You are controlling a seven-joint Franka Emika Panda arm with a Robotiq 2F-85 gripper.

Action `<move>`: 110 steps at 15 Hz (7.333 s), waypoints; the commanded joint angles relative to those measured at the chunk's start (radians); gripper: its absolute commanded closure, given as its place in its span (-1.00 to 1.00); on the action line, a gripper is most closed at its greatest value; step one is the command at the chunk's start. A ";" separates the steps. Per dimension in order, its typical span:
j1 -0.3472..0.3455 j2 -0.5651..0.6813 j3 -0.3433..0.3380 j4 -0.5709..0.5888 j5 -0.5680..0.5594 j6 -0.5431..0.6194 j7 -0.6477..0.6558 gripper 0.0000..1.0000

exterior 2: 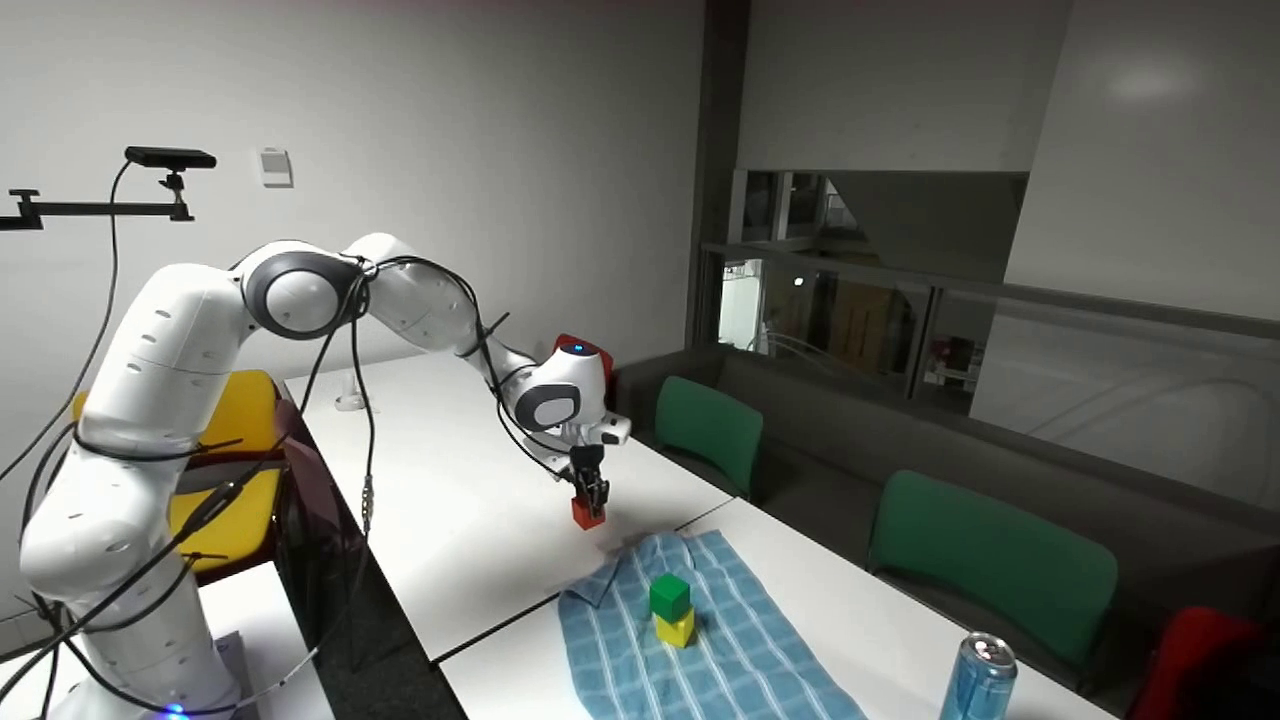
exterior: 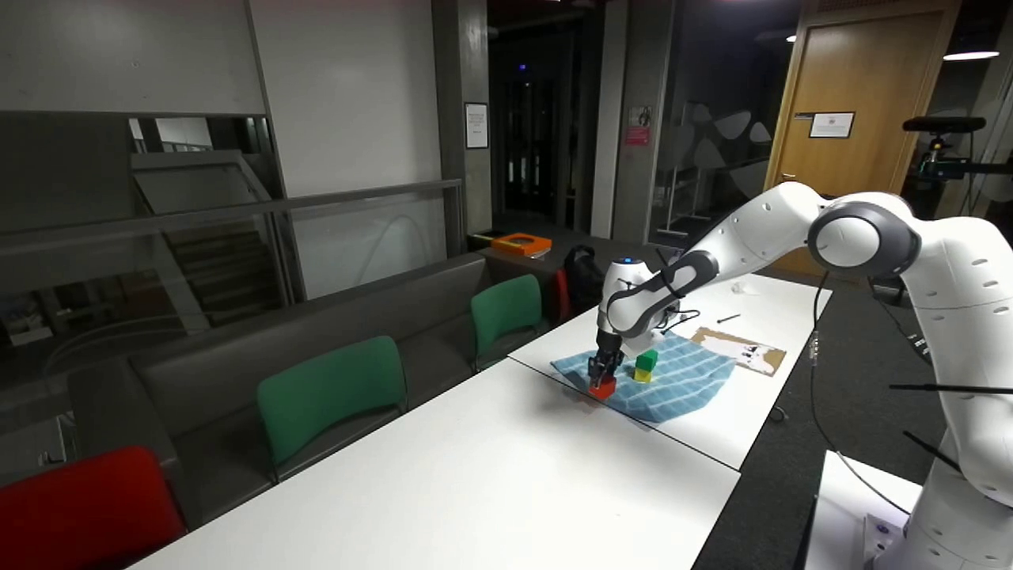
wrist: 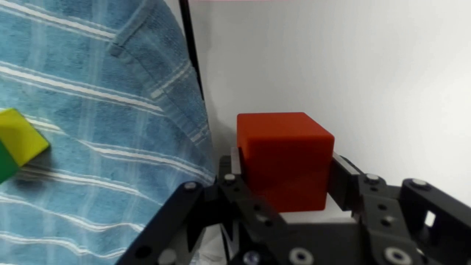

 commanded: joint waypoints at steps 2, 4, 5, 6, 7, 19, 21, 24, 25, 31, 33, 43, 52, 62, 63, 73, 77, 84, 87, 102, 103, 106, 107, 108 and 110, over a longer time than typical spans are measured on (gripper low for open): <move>-0.020 -0.125 -0.075 -0.106 -0.017 0.014 -0.017 0.37; -0.040 -0.138 -0.105 -0.113 -0.034 0.016 -0.059 0.37; -0.053 -0.140 -0.117 -0.116 -0.041 0.017 -0.083 0.37; -0.062 -0.140 -0.127 -0.115 -0.048 0.019 -0.105 0.37; -0.074 -0.136 -0.135 -0.112 -0.050 0.016 -0.128 0.37; -0.090 -0.127 -0.181 -0.098 -0.189 0.011 -0.204 0.37; -0.083 -0.123 -0.179 -0.088 -0.241 0.001 -0.202 0.37; -0.096 -0.092 -0.164 -0.067 -0.215 -0.003 -0.185 -0.13; -0.094 -0.092 -0.164 -0.067 -0.217 -0.003 -0.185 -0.13; -0.116 -0.100 -0.139 -0.059 -0.156 -0.027 -0.217 0.37; -0.137 -0.113 -0.124 -0.063 -0.105 -0.031 -0.245 0.37; -0.219 -0.111 -0.099 0.013 0.074 -0.086 -0.416 0.37; -0.258 -0.035 -0.089 0.134 0.134 -0.207 -0.519 0.37; -0.284 0.072 -0.093 0.230 0.099 -0.224 -0.495 0.37; -0.285 0.080 -0.092 0.241 0.098 -0.225 -0.494 0.37; -0.280 0.140 -0.089 0.304 0.087 -0.232 -0.473 0.37; -0.281 0.153 -0.092 0.318 0.074 -0.232 -0.472 0.37; -0.302 0.141 -0.092 0.302 0.087 -0.222 -0.480 0.37; -0.312 0.145 -0.093 0.307 0.086 -0.227 -0.479 0.37; -0.316 0.159 -0.093 0.333 0.087 -0.295 -0.473 0.07; -0.316 0.159 -0.093 0.334 0.087 -0.300 -0.473 0.21; -0.314 0.162 -0.094 0.341 0.086 -0.307 -0.472 0.37; -0.314 0.163 -0.094 0.343 0.086 -0.306 -0.471 0.37; -0.315 0.165 -0.094 0.345 0.086 -0.306 -0.471 0.37; -0.315 0.168 -0.094 0.352 0.085 -0.305 -0.470 0.37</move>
